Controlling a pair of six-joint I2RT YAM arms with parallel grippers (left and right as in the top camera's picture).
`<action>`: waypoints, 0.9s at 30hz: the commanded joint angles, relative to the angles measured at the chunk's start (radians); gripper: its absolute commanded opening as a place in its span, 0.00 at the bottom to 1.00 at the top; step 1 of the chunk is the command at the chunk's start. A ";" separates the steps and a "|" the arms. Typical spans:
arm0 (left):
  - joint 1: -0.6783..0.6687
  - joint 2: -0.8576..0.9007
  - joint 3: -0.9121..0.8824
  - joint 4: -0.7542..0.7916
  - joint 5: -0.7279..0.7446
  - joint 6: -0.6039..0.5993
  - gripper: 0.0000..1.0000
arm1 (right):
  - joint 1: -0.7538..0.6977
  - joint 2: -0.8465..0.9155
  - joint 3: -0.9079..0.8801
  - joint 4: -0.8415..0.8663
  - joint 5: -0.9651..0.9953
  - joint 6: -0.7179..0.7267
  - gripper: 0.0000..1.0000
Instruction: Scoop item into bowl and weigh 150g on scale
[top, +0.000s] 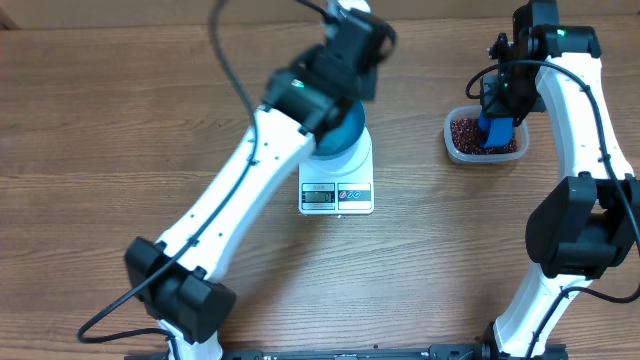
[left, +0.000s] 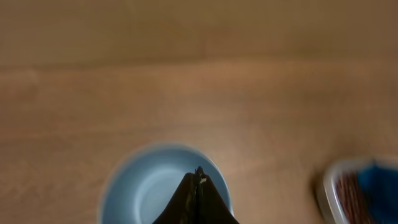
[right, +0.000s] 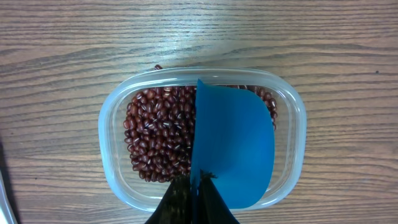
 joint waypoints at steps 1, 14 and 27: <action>0.077 0.013 0.007 0.042 -0.031 0.021 0.04 | -0.003 0.010 -0.002 0.007 -0.006 0.003 0.05; 0.123 0.216 0.007 -0.074 0.270 0.140 0.04 | -0.003 0.010 -0.002 0.028 -0.006 0.003 0.05; 0.054 0.347 0.006 -0.294 0.348 0.114 0.04 | -0.003 0.010 -0.002 0.026 -0.007 0.003 0.05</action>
